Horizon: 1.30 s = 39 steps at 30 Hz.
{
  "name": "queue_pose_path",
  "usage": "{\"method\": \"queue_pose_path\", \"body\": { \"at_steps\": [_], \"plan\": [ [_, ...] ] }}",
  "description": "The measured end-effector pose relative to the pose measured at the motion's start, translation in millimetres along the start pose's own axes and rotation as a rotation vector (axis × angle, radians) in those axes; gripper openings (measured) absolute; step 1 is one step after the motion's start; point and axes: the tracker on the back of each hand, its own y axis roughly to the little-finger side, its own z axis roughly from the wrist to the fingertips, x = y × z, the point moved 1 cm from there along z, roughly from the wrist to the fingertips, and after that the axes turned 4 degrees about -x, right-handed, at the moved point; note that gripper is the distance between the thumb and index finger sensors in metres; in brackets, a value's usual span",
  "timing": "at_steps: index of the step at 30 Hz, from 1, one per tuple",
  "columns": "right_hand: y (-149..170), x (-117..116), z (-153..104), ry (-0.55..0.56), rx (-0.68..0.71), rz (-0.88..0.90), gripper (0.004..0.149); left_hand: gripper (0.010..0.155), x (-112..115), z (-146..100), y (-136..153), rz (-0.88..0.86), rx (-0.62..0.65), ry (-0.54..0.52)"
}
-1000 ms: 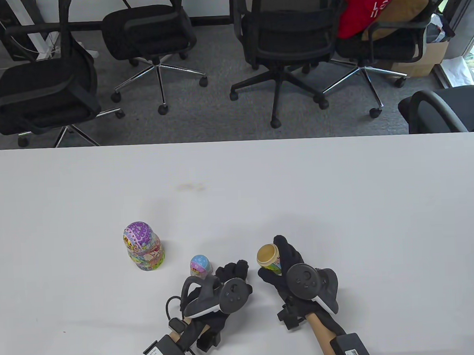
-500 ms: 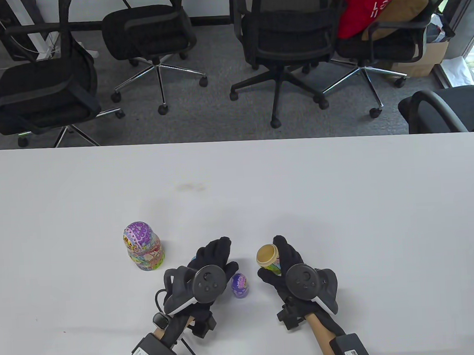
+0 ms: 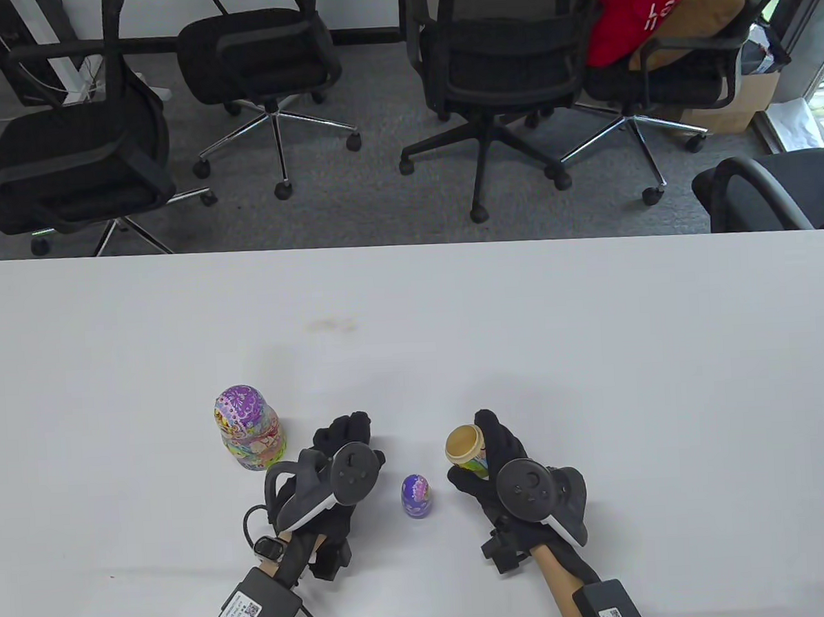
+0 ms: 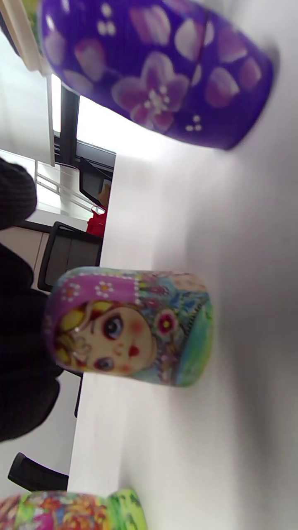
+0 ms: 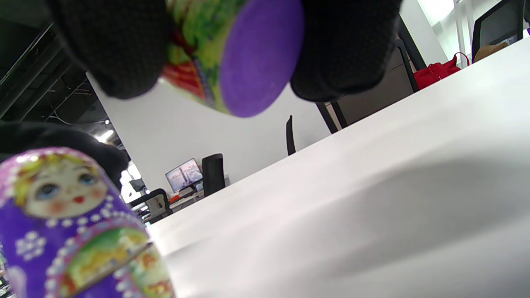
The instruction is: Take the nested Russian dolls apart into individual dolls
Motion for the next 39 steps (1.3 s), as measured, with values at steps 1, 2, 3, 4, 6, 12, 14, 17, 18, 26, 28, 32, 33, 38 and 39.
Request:
{"method": "queue_pose_path", "body": {
  "at_steps": [1,2,3,4,6,12,14,17,18,26,28,32,33,38,39],
  "plan": [
    [0,0,0,0.0,0.0,0.0,0.091,0.067,2,1,1,0.005,-0.006,0.014],
    [0,0,0,0.0,0.0,0.0,0.091,0.067,4,2,2,0.011,-0.01,0.025],
    [0,0,0,0.0,0.001,-0.001,0.091,0.067,7,3,2,0.019,-0.015,0.04],
    [0,0,0,0.0,0.001,0.0,0.091,0.067,8,3,3,0.026,-0.02,0.049],
    [0,0,0,0.0,0.001,0.0,0.091,0.067,12,4,4,0.037,-0.029,0.073],
    [0,0,0,-0.002,0.001,0.002,0.091,0.066,18,6,6,0.065,-0.043,0.094],
    [0,0,0,-0.005,0.0,0.007,0.091,0.065,18,6,6,0.07,-0.044,0.096],
    [0,0,0,-0.007,0.0,0.003,0.091,0.065,19,6,7,0.068,-0.042,0.094],
    [0,0,0,-0.007,0.0,0.003,0.091,0.065,19,6,7,0.067,-0.041,0.093],
    [0,1,1,-0.005,-0.001,0.013,0.091,0.065,8,5,7,0.019,-0.011,0.047],
    [-1,2,0,0.001,0.001,0.017,0.091,0.065,0,3,6,-0.015,0.003,0.029],
    [-8,4,-1,0.004,0.027,0.021,0.091,0.065,-21,-5,1,-0.102,0.053,-0.029],
    [-9,4,-2,0.0,0.031,0.026,0.091,0.065,-26,-7,0,-0.12,0.068,-0.041],
    [-20,1,-5,-0.008,0.075,0.014,0.092,0.065,-46,-18,-8,-0.225,0.139,-0.092],
    [-22,1,-6,-0.012,0.084,0.011,0.092,0.065,-50,-20,-10,-0.253,0.157,-0.097]
  ]
}}
